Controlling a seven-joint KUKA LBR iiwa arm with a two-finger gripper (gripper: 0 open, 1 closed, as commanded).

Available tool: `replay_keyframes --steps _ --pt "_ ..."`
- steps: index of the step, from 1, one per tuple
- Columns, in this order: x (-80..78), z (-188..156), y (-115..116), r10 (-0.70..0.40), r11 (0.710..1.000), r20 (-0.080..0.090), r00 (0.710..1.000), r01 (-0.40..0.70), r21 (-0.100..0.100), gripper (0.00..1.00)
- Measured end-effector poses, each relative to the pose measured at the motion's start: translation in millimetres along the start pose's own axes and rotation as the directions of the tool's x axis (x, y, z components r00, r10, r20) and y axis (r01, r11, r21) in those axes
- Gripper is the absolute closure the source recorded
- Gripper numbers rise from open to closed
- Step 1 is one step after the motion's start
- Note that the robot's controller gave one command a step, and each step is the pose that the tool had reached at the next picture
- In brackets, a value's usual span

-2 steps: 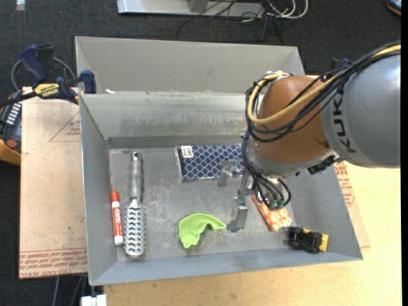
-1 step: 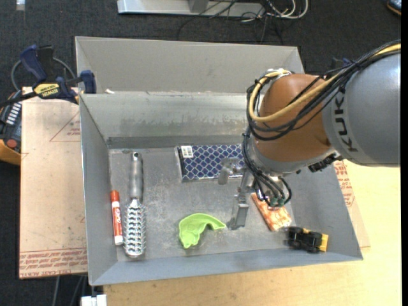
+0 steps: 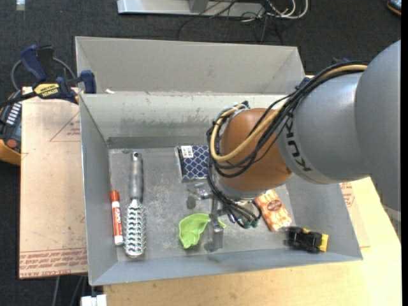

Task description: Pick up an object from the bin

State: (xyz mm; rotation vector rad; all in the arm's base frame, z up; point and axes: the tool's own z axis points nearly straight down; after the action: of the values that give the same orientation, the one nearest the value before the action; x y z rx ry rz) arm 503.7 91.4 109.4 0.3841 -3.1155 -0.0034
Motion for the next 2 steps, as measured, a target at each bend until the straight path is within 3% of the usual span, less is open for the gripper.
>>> replay_keyframes --steps 1,2 --pt "-14.2 -34.0 20.0 -0.027 1.000 0.002 1.000 0.027 0.000 0.00" --pt "-4.3 12.0 18.0 -0.155 0.988 -0.004 0.988 0.155 -0.002 0.00"
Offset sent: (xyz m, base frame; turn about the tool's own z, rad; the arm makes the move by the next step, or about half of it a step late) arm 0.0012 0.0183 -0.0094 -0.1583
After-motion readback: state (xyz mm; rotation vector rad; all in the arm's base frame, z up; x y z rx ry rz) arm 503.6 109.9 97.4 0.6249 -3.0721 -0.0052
